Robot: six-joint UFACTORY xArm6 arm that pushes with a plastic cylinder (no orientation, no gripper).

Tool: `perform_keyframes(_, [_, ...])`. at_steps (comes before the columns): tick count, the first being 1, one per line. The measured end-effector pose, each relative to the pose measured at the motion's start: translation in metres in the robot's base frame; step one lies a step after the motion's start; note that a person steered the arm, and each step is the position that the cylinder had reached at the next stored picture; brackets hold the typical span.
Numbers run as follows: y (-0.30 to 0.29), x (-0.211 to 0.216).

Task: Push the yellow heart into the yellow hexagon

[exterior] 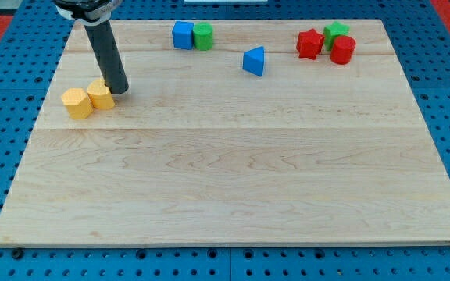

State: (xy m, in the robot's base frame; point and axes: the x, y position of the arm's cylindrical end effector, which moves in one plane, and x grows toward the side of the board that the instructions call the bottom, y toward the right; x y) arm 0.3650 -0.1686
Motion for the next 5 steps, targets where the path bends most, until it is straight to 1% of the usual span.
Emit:
perform_keyframes(2, [0.004,-0.002])
perform_keyframes(5, [0.004,-0.029])
